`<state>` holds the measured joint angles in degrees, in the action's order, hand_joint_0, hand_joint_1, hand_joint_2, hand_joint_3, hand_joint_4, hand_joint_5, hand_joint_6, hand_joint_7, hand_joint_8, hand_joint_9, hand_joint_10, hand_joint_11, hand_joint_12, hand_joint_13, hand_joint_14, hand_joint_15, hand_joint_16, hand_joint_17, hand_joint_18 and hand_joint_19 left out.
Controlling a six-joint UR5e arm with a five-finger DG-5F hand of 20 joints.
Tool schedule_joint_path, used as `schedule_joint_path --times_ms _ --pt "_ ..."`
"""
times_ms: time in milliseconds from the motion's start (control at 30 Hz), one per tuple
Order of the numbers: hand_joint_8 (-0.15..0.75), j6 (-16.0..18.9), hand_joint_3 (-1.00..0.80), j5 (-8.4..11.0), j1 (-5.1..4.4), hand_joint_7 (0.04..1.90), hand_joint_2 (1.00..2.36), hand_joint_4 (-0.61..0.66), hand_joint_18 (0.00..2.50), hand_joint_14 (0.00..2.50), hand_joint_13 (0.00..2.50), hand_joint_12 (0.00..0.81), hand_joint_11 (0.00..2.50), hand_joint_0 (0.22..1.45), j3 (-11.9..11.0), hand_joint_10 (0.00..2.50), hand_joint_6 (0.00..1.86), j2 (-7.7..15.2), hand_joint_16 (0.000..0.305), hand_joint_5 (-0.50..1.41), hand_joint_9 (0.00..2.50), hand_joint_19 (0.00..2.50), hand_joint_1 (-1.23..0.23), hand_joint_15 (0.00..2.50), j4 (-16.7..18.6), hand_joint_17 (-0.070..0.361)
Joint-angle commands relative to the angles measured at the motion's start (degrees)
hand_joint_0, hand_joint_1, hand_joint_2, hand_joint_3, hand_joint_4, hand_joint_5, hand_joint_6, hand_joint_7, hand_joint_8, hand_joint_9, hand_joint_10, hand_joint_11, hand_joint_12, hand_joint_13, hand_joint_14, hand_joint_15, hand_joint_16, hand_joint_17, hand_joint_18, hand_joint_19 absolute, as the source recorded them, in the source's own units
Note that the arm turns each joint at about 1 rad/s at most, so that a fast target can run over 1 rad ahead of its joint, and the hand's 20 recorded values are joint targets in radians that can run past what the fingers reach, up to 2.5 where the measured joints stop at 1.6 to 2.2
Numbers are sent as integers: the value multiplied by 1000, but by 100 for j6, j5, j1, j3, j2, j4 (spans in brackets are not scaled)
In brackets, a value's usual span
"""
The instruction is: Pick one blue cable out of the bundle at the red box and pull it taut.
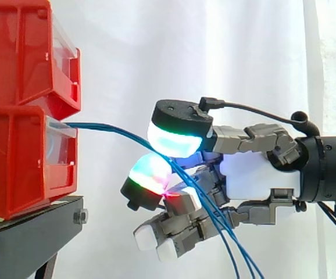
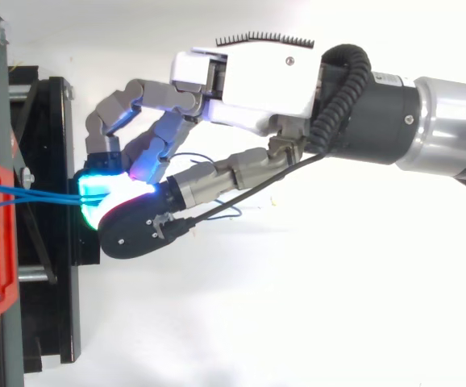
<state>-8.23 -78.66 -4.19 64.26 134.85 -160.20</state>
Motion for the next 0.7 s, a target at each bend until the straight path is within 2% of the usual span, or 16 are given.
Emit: schedule_joint_path --times_ms 0,133,300,367,433,467,533,567,667 --pt "400 -20 -209 0 -3 1052 1013 213 723 15 783 387 1125 610 -1 14 905 -20 53 -139 1135 380 -745 385 -64 118" --pt "380 -20 -197 0 6 1111 1016 143 703 14 770 369 1145 647 -1 13 906 -29 48 -142 1113 386 -831 383 -73 108" --pt "374 -20 -281 0 6 1271 1014 91 707 15 776 362 1162 736 -1 15 908 -55 47 -147 1108 365 -915 385 -82 106" --pt "366 -29 -418 0 -3 1198 1005 32 705 15 778 361 1150 789 -1 16 924 -64 47 -155 1097 362 -915 382 -99 106" --pt "361 -29 -500 0 6 1139 1000 45 713 15 778 360 1154 793 7 15 922 -73 47 -159 1092 354 -913 388 -117 106" --pt "361 -29 -500 0 6 1081 1000 100 719 15 779 360 1160 754 -1 18 920 -91 47 -160 1082 341 -915 385 -152 106" --pt "359 -29 -500 9 6 1086 1000 191 714 15 773 359 1146 692 -1 15 911 -91 47 -152 1079 359 -912 391 -187 106" --pt "362 -29 -500 0 6 1088 1000 200 709 17 767 362 1140 607 -1 14 910 -108 47 -151 1084 385 -897 399 -240 106" --pt "378 -29 -500 9 6 1071 1000 199 722 14 772 379 1126 514 -1 15 907 -117 51 -145 1092 395 -788 395 -257 114"
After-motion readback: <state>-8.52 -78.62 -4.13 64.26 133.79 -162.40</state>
